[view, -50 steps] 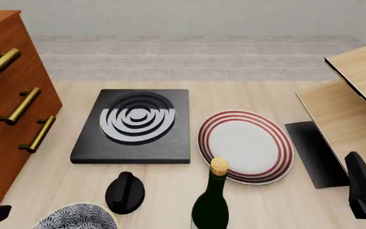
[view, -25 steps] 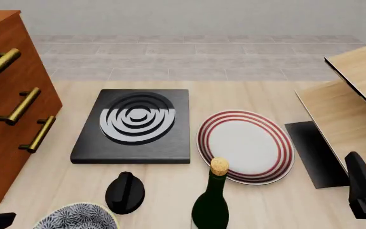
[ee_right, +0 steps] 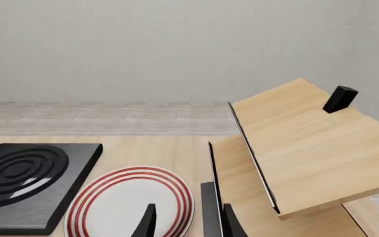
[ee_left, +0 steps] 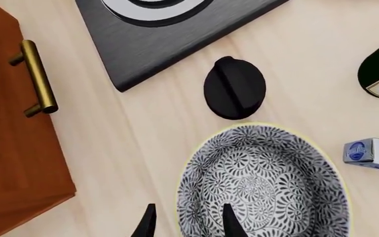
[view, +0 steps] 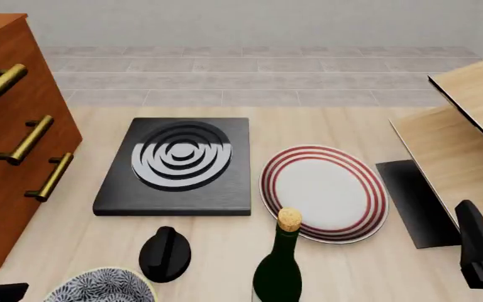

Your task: Put the bowl on the top of the cabinet.

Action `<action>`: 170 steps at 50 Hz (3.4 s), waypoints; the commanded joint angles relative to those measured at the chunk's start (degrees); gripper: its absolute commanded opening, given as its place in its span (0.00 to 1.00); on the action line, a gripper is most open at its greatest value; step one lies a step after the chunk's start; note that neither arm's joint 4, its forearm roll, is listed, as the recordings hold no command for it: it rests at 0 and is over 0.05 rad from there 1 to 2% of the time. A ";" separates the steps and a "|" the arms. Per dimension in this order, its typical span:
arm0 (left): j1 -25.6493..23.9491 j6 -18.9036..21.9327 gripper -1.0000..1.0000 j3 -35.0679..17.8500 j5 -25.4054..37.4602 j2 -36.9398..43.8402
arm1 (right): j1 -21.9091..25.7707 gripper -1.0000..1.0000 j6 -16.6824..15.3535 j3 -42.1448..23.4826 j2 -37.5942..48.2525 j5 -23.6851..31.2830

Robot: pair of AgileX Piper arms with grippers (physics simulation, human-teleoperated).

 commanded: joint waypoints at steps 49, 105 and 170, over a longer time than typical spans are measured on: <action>2.35 2.29 1.00 5.85 -7.24 3.14 | 0.00 1.00 0.01 0.00 0.00 0.00; 4.12 4.66 0.00 4.33 -11.47 5.86 | 0.00 1.00 0.01 0.00 0.00 0.00; 14.79 -1.77 0.00 -38.48 -10.71 18.71 | 0.00 1.00 0.00 0.00 0.01 0.00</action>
